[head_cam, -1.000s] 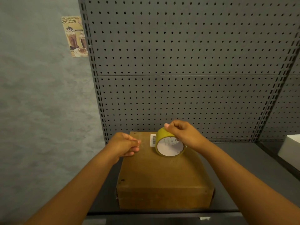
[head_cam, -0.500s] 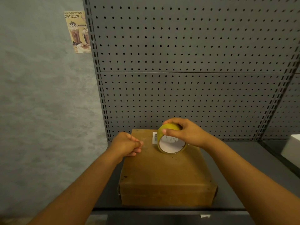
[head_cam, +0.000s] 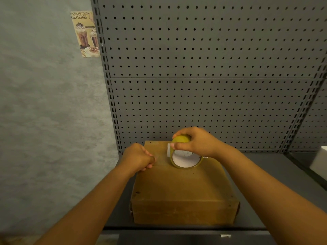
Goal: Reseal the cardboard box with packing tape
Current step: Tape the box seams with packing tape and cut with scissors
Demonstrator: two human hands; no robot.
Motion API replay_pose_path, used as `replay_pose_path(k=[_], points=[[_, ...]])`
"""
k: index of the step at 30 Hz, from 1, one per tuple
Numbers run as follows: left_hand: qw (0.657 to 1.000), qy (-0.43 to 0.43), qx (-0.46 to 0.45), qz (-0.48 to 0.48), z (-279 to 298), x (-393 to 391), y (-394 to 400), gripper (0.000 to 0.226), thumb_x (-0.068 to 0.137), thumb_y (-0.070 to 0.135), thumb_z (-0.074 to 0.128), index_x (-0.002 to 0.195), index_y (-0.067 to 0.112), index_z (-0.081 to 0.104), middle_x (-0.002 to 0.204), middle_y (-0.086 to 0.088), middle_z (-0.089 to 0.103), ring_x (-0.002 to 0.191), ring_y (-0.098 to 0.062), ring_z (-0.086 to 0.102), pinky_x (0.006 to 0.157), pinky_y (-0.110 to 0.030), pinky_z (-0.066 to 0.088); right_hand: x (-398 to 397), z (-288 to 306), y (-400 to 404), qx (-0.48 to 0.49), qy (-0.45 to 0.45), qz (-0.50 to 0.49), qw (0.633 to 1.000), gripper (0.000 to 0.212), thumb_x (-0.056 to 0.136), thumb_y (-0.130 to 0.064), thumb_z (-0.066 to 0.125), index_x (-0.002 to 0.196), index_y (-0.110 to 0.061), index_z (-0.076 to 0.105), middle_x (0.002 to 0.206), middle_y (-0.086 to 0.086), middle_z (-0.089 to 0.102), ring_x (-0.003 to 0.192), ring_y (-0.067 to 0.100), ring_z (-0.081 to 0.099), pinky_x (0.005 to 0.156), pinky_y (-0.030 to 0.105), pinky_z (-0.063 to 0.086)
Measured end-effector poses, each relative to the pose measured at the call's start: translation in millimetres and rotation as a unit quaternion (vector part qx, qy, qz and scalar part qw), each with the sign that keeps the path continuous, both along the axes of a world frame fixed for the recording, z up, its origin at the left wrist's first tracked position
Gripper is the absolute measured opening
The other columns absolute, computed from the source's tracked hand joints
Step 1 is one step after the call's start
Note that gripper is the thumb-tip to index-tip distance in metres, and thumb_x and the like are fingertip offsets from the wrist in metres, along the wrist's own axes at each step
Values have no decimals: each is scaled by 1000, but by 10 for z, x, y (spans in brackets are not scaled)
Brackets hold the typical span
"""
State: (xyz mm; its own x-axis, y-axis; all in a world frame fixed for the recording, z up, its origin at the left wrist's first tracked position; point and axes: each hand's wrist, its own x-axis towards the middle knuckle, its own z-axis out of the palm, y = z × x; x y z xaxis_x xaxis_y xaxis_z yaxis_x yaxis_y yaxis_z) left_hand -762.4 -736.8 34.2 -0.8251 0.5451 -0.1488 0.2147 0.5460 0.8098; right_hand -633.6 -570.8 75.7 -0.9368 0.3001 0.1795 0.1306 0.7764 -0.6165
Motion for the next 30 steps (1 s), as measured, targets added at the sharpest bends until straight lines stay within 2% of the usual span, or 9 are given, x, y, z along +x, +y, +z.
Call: replay_pose_path(k=[3, 6, 15, 22, 26, 30], points=[[1000, -5, -11, -5, 9, -17, 5, 12, 81, 14, 74, 83, 4, 69, 70, -9, 71, 63, -14, 64, 63, -27, 54, -26, -1, -12, -1, -3, 4, 1000, 30, 82, -44, 70, 104, -24, 69, 92, -11, 67, 77, -1, 59, 66, 10, 44], [1000, -4, -19, -9, 17, -26, 11, 12, 81, 14, 75, 82, 4, 69, 69, -9, 71, 65, -15, 64, 65, -28, 54, -58, -10, -16, 2, -6, -3, 1000, 31, 81, -44, 71, 105, -25, 68, 93, -9, 68, 78, 1, 60, 68, 14, 46], [999, -11, -38, -15, 33, -73, 25, 11, 80, 11, 75, 80, 1, 71, 69, -10, 71, 59, -13, 64, 56, -22, 53, -138, -20, -38, 27, -22, 7, 999, 33, 78, -48, 72, 105, -28, 66, 90, -9, 67, 82, 4, 62, 72, 20, 50], [993, -13, -106, -47, 101, -115, 94, 14, 81, 14, 75, 80, 3, 67, 66, -7, 68, 57, -12, 64, 56, -22, 56, -142, -21, -61, 30, -19, 12, 999, 33, 79, -46, 71, 105, -26, 66, 94, -6, 68, 86, 9, 62, 75, 24, 52], [987, -30, -144, -56, 142, -164, 62, 22, 81, 23, 76, 81, 6, 62, 62, -3, 65, 54, -9, 60, 50, -21, 49, -127, -26, -54, 28, -18, 13, 999, 33, 80, -46, 71, 106, -26, 66, 94, -6, 67, 86, 9, 62, 75, 23, 51], [983, -37, -163, -72, 128, -181, 28, 22, 88, 23, 68, 74, 11, 57, 58, -2, 58, 56, -12, 55, 54, -23, 48, -122, -23, -53, 22, -16, 11, 1000, 36, 79, -47, 71, 108, -26, 66, 97, -5, 68, 89, 10, 62, 79, 27, 53]])
